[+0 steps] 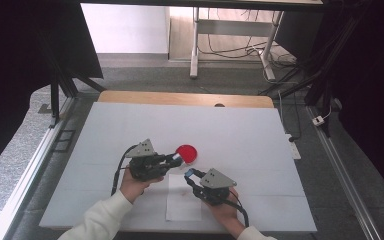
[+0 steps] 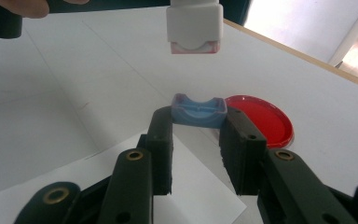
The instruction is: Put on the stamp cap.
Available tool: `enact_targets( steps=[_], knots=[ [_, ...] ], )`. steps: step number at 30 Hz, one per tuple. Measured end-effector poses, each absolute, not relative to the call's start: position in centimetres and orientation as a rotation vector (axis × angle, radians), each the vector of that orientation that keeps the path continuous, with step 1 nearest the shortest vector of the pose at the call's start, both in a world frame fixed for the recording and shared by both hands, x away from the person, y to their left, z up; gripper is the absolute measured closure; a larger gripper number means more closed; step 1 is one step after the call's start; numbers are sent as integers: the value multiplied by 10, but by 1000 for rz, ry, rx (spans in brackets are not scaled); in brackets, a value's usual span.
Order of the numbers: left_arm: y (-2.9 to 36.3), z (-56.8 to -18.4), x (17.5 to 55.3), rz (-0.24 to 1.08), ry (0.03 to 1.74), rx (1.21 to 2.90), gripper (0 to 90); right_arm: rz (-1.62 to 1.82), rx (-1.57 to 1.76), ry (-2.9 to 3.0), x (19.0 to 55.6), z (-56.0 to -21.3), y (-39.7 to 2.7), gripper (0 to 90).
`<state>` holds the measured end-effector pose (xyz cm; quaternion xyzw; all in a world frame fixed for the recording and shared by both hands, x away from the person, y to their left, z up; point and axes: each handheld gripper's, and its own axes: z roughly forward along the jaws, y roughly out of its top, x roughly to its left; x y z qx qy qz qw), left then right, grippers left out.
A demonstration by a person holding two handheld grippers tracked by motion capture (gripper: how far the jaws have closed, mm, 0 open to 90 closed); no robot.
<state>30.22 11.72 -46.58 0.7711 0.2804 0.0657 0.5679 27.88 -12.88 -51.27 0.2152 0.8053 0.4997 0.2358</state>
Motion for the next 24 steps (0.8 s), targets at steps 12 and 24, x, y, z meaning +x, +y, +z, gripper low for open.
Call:
enact_targets(
  steps=[12, 24],
  knots=[
    [111, -470, 302, 147, 671, 1828, 752, 1363, 596, 2186, 279, -514, -123, 657],
    [104, -474, 301, 148, 688, 1829, 752, 1330, 595, 2162, 279, -515, -120, 657]
  ],
)
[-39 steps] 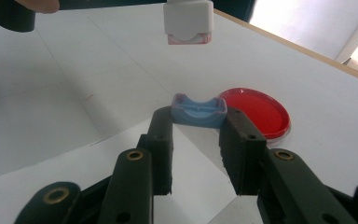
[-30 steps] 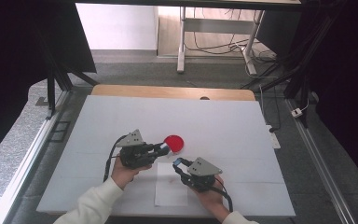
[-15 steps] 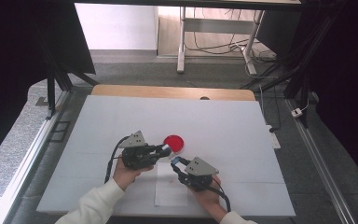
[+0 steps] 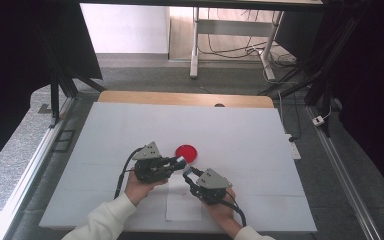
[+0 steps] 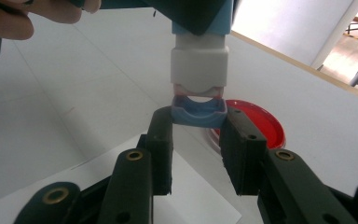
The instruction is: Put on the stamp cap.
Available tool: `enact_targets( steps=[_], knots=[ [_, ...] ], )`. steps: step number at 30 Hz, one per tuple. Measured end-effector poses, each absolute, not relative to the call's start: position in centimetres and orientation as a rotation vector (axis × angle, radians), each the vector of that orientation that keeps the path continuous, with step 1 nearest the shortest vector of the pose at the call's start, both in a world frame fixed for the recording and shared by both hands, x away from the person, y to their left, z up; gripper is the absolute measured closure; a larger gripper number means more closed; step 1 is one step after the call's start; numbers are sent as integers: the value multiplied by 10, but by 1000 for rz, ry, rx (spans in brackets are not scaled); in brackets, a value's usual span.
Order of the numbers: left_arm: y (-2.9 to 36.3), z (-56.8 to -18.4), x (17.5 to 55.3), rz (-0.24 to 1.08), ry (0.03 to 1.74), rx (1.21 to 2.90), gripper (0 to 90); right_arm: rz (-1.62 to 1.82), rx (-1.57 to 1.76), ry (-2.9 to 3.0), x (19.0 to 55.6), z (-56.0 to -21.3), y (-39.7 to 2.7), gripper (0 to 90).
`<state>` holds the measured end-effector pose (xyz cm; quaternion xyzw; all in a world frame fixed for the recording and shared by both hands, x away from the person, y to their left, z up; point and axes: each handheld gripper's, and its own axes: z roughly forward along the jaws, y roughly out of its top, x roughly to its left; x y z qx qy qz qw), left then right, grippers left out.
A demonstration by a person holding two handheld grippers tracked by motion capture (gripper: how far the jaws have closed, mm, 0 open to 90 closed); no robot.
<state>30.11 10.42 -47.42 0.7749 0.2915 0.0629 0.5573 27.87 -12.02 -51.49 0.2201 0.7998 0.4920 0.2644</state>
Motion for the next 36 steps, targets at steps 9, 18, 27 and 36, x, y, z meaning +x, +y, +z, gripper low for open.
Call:
enact_targets(
  steps=[9, 18, 27, 36],
  knots=[
    [103, -475, 301, 146, 690, 1821, 752, 1313, 597, 2153, 278, -516, -119, 656],
    [101, -476, 300, 142, 691, 1825, 752, 1318, 596, 2148, 278, -516, -118, 656],
    [101, -477, 300, 138, 691, 1826, 752, 1320, 599, 2141, 278, -516, -118, 656],
    [101, -477, 300, 137, 693, 1826, 752, 1319, 601, 2141, 278, -516, -119, 656]
  ],
)
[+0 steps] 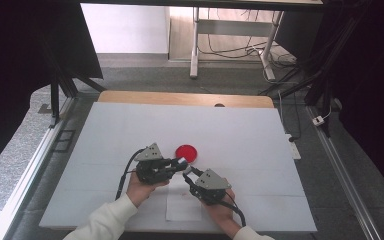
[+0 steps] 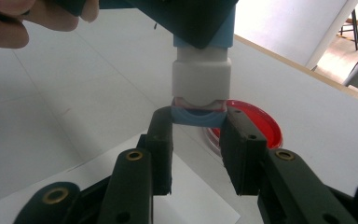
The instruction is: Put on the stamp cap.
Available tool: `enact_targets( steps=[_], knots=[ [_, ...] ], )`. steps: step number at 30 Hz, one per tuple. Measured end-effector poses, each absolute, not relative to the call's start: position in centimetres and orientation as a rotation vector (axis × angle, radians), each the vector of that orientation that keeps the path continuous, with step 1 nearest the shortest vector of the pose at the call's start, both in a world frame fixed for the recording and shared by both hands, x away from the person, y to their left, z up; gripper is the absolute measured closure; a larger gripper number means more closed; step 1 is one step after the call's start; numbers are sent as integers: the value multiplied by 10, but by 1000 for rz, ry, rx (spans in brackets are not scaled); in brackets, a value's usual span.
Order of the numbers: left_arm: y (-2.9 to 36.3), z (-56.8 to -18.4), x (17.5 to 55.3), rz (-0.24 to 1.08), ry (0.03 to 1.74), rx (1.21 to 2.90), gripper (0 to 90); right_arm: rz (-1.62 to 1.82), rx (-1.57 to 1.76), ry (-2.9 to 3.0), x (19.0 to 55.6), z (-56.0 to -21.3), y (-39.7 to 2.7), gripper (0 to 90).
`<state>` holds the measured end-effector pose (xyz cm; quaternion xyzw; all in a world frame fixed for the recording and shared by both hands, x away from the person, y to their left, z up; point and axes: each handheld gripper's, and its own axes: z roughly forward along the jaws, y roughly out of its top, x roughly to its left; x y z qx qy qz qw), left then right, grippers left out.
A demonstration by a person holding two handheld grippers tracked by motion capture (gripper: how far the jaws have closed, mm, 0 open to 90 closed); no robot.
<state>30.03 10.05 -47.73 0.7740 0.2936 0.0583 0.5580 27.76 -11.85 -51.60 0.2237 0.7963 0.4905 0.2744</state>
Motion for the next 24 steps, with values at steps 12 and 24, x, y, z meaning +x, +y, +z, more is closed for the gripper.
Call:
enact_targets(
  steps=[12, 24],
  knots=[
    [101, -478, 300, 138, 691, 1831, 752, 1311, 609, 2138, 277, -516, -119, 656],
    [100, -479, 301, 141, 692, 1838, 752, 1299, 610, 2136, 277, -517, -119, 656]
  ],
)
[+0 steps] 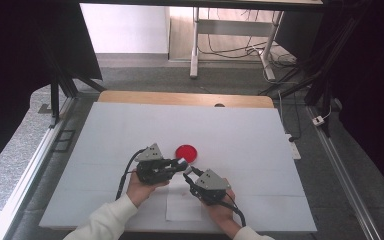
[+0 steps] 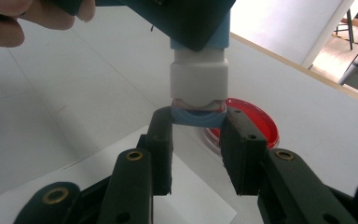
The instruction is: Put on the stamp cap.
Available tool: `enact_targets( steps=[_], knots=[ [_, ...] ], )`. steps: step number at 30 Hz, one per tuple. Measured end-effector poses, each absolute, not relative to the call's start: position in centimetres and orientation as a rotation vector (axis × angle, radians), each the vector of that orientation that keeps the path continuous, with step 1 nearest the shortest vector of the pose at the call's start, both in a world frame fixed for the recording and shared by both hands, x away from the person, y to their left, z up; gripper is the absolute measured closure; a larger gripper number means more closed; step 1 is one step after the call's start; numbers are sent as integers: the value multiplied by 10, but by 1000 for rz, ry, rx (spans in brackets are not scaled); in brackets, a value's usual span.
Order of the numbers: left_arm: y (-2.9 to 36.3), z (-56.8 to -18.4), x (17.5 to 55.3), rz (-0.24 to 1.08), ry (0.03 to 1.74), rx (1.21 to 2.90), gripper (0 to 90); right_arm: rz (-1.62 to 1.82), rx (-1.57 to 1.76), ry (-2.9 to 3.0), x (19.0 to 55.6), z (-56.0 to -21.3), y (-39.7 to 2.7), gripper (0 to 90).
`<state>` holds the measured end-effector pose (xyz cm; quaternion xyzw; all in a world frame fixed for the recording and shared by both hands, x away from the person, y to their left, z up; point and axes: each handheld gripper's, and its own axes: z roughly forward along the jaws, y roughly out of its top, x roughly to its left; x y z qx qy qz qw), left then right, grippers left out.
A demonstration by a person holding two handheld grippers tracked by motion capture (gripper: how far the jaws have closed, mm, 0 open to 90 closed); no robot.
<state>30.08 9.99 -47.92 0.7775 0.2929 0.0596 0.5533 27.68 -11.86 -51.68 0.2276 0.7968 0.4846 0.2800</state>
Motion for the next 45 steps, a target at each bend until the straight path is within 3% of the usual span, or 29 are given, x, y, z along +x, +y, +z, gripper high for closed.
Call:
enact_targets(
  steps=[45],
  knots=[
    [101, -482, 302, 107, 720, 1819, 755, 1283, 597, 2112, 274, -517, -118, 660]
  ],
)
